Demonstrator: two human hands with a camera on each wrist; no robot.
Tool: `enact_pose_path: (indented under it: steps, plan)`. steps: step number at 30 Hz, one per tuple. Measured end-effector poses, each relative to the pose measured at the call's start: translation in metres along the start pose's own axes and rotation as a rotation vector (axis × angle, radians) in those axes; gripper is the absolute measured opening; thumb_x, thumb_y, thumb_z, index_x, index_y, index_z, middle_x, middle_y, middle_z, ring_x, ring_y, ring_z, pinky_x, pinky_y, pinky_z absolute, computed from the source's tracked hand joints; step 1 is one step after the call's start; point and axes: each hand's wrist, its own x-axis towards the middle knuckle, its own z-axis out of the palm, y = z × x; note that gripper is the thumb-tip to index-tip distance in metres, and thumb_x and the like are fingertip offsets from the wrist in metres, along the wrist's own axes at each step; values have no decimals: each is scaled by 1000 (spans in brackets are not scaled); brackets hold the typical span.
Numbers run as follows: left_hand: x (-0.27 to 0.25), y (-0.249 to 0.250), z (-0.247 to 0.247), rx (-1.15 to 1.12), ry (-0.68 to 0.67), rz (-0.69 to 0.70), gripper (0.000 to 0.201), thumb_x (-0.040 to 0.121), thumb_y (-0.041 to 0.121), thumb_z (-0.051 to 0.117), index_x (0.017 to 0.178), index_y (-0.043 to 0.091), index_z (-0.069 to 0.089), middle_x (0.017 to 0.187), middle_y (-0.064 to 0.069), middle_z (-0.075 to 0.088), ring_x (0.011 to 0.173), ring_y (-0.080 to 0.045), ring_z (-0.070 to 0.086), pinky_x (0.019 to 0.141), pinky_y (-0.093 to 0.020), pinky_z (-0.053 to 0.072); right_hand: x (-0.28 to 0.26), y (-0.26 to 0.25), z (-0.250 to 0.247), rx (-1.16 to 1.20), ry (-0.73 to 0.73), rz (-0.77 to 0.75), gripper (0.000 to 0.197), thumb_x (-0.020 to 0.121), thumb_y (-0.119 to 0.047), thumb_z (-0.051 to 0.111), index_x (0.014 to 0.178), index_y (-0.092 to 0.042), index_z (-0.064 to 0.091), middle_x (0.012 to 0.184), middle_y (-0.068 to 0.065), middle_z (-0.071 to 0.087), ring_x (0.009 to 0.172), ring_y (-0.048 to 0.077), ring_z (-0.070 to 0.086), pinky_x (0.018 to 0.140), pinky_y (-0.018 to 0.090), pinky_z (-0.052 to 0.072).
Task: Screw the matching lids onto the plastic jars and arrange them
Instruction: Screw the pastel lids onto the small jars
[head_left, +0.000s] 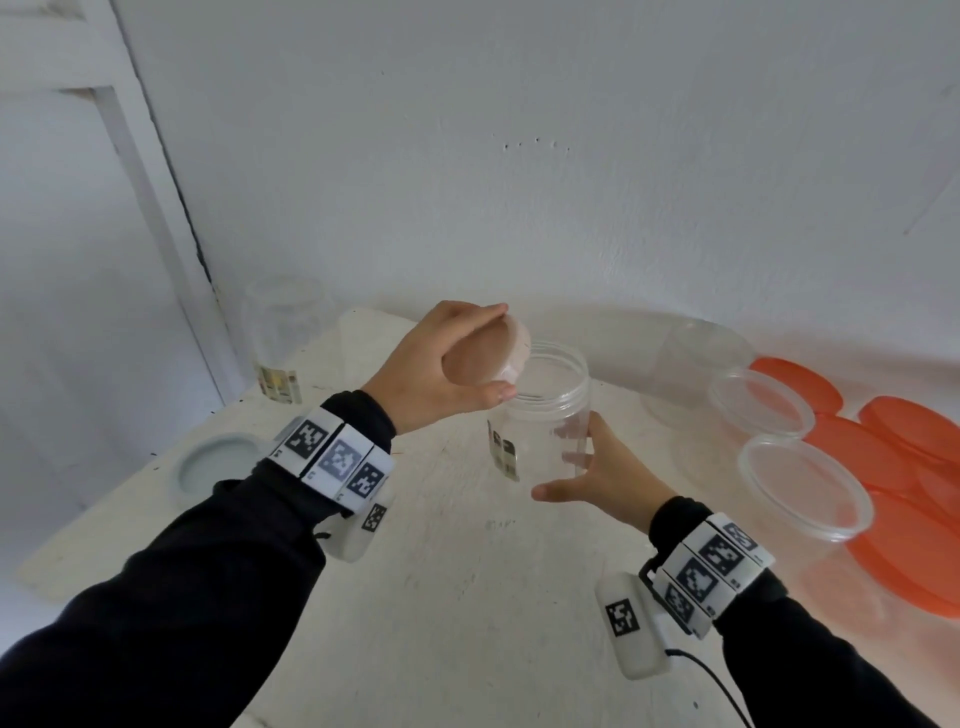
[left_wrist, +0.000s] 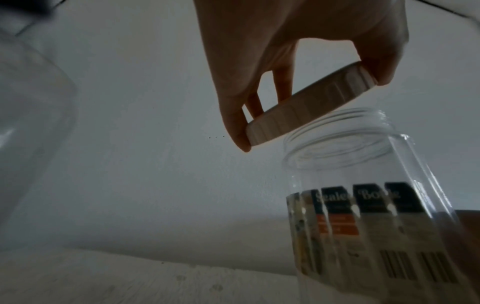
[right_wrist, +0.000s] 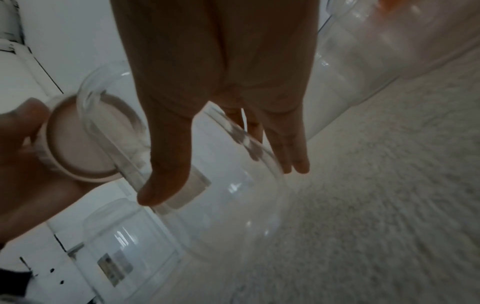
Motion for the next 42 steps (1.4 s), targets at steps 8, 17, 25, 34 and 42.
enact_pose_path:
  steps: [8,17,25,34,42]
  plan:
    - [14,9,10,46,-79,46,82,61,62,62,132,27,43,128,13,44,114,4,41,86,-3,33,1,0,12,-50,17,-40,99,58,-27,88,135,-20,26,123,-8,47,112,13,52,97,32,44]
    - [23,18,20,263,-260,83,80,56,71,55,121,24,53,131,12,43,120,-1,36,101,-25,33,3,-3,25,6,-10,-92,84,62,-20,86,118,-33,24,115,-17,42,110,11,48,86,24,42]
    - [21,20,18,279,-287,62,80,55,72,53,120,25,55,133,14,40,120,-2,34,102,-32,34,2,-6,20,-81,-98,-91,96,65,-25,84,133,-29,17,122,-16,37,122,13,42,98,30,42]
    - [-9,-8,20,-147,-89,-59,114,45,74,71,138,34,19,145,12,26,130,-1,31,105,-24,31,-13,-78,-53,-157,-36,-181,125,44,-49,76,145,-30,5,150,-7,22,127,10,36,106,37,36]
    - [-24,-15,46,-298,-55,-228,98,59,25,86,133,33,23,121,23,42,109,13,44,77,-1,39,-4,-134,-34,-759,-235,-259,92,74,-48,70,146,-28,17,145,-3,29,126,17,38,99,27,34]
